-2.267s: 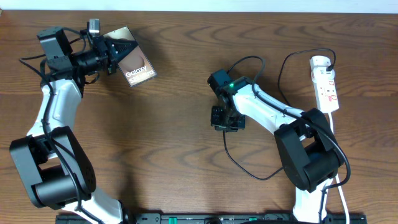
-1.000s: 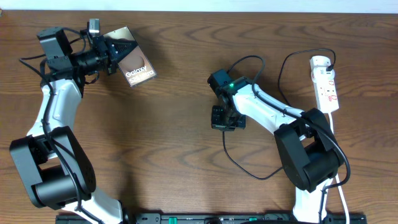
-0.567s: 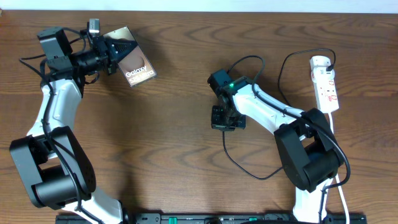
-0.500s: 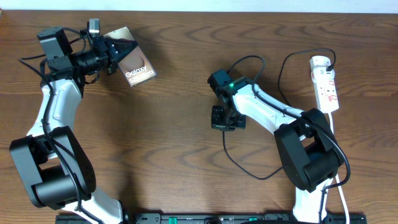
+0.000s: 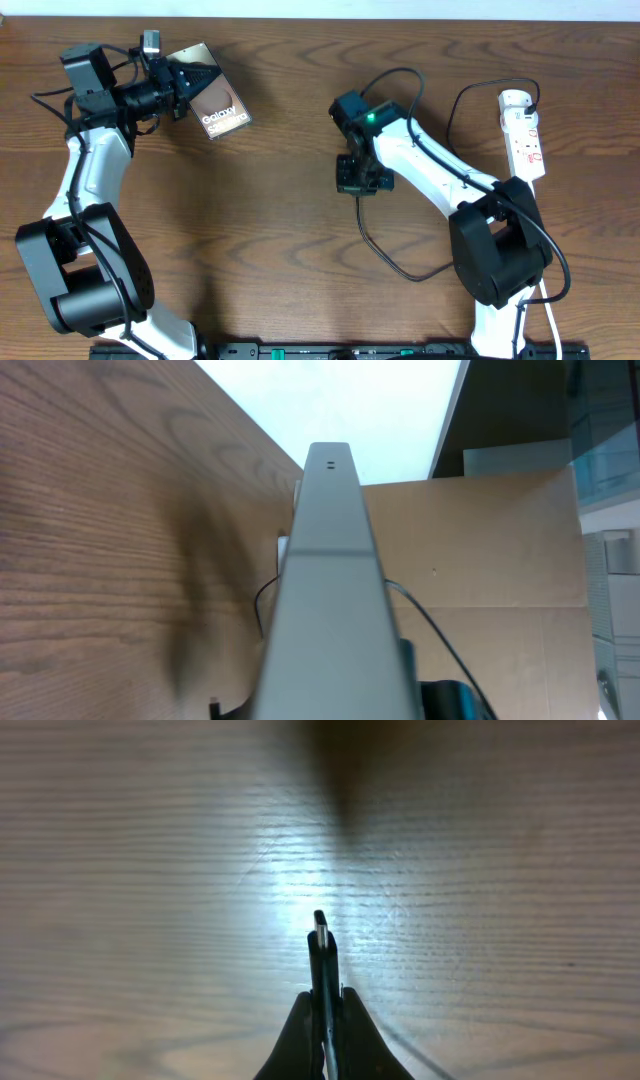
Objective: Plug charger to phone and switch on socket
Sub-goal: 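Lift the cable connector with the right gripper toward the phone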
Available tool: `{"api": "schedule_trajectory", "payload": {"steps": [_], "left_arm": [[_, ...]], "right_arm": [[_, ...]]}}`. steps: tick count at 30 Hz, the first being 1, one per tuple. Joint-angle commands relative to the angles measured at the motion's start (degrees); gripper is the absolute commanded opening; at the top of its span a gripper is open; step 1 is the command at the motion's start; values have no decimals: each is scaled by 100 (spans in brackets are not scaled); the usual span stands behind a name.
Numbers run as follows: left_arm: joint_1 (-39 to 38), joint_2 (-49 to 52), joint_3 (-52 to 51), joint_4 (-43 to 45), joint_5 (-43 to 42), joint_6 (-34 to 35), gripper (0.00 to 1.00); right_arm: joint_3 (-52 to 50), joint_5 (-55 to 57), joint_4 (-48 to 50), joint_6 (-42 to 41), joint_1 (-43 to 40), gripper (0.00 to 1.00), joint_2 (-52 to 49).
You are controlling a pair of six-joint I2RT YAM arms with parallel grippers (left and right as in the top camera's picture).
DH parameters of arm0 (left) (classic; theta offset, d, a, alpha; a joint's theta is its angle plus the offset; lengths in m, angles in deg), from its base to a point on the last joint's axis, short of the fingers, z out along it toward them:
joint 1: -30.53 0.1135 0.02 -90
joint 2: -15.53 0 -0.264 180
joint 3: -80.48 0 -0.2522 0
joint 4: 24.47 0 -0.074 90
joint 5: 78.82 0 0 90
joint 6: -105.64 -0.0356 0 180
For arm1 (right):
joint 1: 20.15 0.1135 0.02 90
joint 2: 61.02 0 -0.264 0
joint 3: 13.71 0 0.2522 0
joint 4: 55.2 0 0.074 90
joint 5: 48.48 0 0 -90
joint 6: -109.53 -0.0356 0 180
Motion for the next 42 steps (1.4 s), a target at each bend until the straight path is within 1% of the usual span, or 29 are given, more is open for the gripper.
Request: {"api": "schedule_trajectory", "payload": {"steps": [1, 7, 14, 20, 26, 28, 32, 34, 37, 42], "left_arm": [[-17, -52, 20, 37, -181, -39, 7], [-15, -52, 20, 37, -181, -39, 7], [-4, -52, 20, 37, -181, -37, 7], [79, -52, 20, 52, -186, -35, 7], [116, -52, 20, 76, -216, -31, 7], [116, -52, 20, 153, -295, 39, 7], [111, -52, 20, 566, -496, 378, 7], [111, -52, 22, 997, -564, 702, 7], [105, -52, 22, 1635, -614, 1294, 7], [81, -52, 22, 2597, -656, 2201, 7]], "right_arm": [[549, -234, -243, 442, -13, 1, -48], [1316, -1515, -472, 1172, -11, 1, -46], [1967, -3405, -474, 2092, -13, 1, -46], [2041, -4736, -494, 2627, -13, 1, -46], [2041, -5646, -485, 3152, -4, 1, -46], [2041, -5727, -426, 3220, 13, 1, -46], [2039, -5853, -310, 3215, 13, 1, -48], [2041, -6063, -210, 3217, 15, 1, -48], [2039, -6089, -57, 3154, 13, 1, -48], [2039, -6094, 313, 2796, 15, 1, -48]]}}
